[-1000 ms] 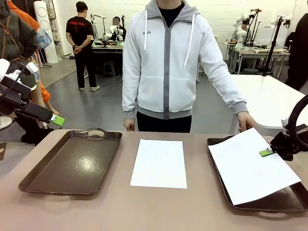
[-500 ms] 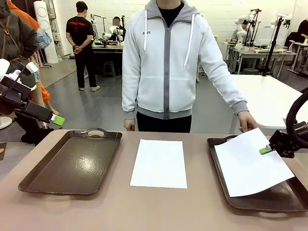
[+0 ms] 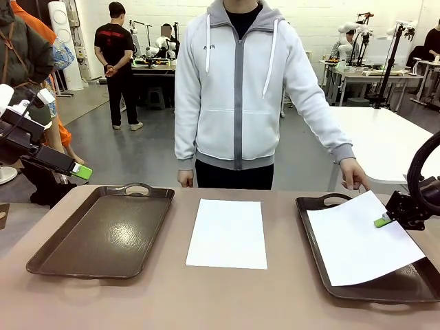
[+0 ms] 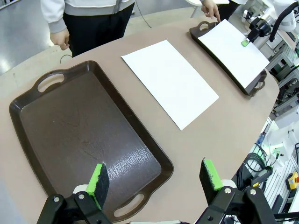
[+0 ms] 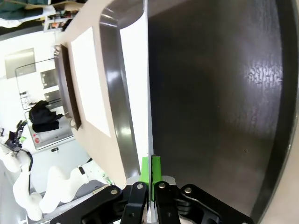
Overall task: Sort the A4 documents.
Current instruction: Place the A4 Paper in the designated Handle tray.
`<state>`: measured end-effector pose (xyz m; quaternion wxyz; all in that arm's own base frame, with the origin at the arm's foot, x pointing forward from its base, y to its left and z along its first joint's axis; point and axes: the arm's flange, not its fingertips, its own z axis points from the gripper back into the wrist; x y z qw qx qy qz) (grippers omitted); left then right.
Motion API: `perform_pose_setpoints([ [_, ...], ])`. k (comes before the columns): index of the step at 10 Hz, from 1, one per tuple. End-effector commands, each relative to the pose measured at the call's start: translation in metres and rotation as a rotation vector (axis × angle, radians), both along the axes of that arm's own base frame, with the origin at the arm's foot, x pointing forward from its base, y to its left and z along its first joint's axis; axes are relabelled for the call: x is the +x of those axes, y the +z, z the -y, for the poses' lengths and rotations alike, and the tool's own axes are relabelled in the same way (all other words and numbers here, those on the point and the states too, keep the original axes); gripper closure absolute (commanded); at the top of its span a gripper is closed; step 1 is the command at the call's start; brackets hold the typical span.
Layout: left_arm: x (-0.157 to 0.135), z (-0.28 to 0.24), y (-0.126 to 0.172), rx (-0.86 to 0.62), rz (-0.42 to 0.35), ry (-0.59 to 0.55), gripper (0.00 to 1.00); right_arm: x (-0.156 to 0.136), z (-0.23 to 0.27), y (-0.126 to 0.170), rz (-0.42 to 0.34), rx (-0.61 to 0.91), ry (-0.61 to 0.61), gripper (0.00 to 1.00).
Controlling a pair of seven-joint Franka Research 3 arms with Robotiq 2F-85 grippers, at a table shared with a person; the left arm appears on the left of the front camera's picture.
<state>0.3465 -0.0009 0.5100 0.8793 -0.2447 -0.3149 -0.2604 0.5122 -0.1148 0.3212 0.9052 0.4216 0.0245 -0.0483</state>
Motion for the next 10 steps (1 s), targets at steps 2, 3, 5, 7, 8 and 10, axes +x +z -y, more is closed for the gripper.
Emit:
perform_pose_setpoints([
  [2, 0.002, -0.001, -0.002, -0.013, 0.013, -0.018, 0.00, 0.005, -0.007, 0.000, -0.025, -0.065, -0.025, 0.99],
  [3, 0.002, -0.001, -0.002, -0.013, 0.013, -0.018, 0.00, 0.006, -0.007, -0.002, -0.030, -0.075, -0.031, 0.99],
  [5, 0.002, -0.001, -0.002, -0.013, 0.013, -0.018, 0.00, 0.008, -0.009, -0.004, -0.042, -0.089, -0.021, 0.99],
  [7, 0.002, -0.001, -0.002, -0.013, 0.013, -0.018, 0.00, 0.011, -0.010, -0.004, -0.060, -0.098, 0.001, 0.99],
  [8, 0.002, -0.001, -0.002, -0.013, 0.013, -0.018, 0.00, 0.013, -0.012, -0.002, -0.066, -0.114, 0.005, 0.99],
  [10, 0.002, -0.001, -0.002, -0.013, 0.013, -0.018, 0.00, 0.015, -0.013, -0.002, -0.080, -0.162, -0.006, 0.80],
])
